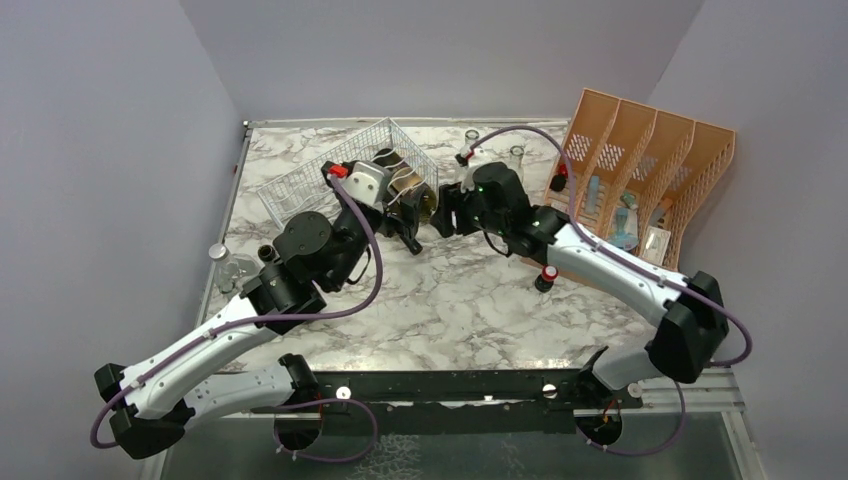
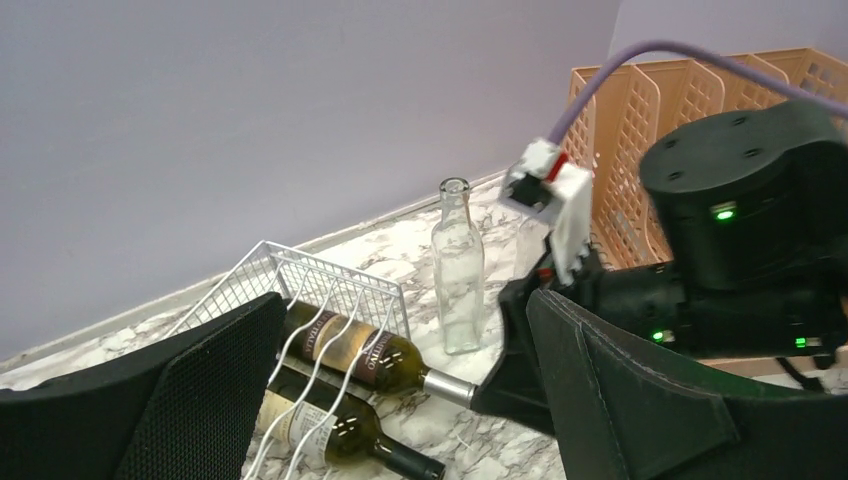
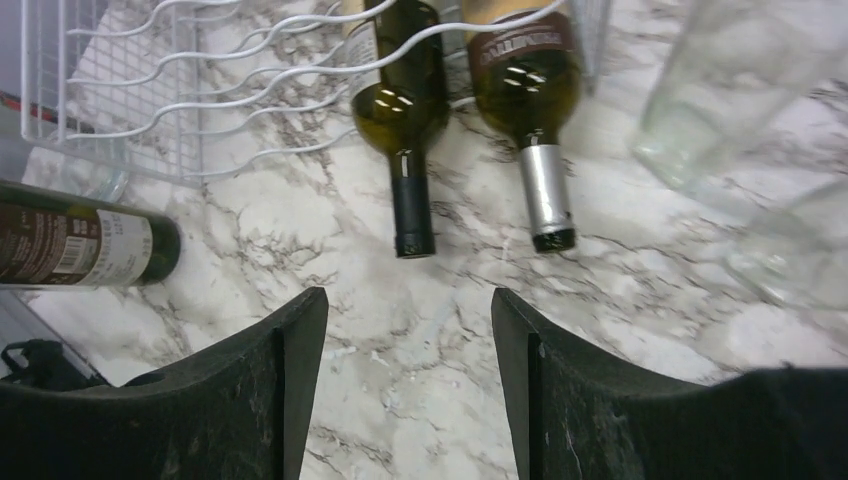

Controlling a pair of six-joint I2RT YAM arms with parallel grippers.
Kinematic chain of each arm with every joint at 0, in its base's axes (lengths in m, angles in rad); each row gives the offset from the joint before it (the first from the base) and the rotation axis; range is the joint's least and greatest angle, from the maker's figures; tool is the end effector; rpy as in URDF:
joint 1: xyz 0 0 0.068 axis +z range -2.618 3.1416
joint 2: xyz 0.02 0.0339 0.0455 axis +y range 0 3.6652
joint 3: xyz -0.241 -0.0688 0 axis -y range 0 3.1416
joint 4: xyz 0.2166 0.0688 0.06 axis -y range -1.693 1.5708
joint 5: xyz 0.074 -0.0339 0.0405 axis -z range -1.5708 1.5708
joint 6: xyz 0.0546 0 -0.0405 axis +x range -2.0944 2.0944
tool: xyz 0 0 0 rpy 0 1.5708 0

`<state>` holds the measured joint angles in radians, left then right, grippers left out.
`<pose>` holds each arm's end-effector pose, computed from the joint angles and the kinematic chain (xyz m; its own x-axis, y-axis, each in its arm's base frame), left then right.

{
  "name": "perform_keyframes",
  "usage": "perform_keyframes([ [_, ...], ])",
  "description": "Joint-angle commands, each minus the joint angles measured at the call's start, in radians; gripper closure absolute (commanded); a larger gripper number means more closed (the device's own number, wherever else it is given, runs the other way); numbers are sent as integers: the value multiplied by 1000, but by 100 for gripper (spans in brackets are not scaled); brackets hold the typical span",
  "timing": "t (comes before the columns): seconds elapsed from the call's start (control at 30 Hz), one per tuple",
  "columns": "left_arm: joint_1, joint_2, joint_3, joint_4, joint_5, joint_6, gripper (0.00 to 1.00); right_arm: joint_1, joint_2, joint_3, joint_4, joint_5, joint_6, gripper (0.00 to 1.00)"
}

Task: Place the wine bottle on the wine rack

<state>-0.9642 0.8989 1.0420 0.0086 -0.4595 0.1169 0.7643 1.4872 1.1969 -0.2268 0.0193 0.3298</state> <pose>0.1324 -0.1483 0.4110 0.1423 -0.0217 -0.9896 0.4731 0.8797 0.0487 0.2435 0.2320 0.2856 -0.5578 -0.0862 -0.8255 -0.5276 0.8046 0.2725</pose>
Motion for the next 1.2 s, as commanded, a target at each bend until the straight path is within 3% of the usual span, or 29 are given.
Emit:
perform_keyframes([
  [0.0, -2, -41, -13, 0, -15, -5, 1, 1, -123, -28, -119, 258, -22, 36],
  [0.23, -3, -78, -48, 19, 6, -37, 1, -11, -198, 9, -189, 427, -93, 27],
  [0.4, -2, -73, -47, 12, 22, -48, 1, -11, -133, -20, -199, 257, -130, 27],
  [0.47, -3, -75, -49, 11, 24, -51, 1, -11, -84, -32, -203, 200, -132, 31],
  [0.67, -3, -82, -55, 14, 25, -55, 1, -16, 63, -41, -172, 178, -140, 67],
  [0.77, -2, -81, -56, 14, 28, -54, 1, -17, 160, -14, -171, 164, -149, 77],
  [1.17, -3, -75, -60, 11, 24, -52, 1, -23, 432, 149, -114, 204, -218, 80],
])
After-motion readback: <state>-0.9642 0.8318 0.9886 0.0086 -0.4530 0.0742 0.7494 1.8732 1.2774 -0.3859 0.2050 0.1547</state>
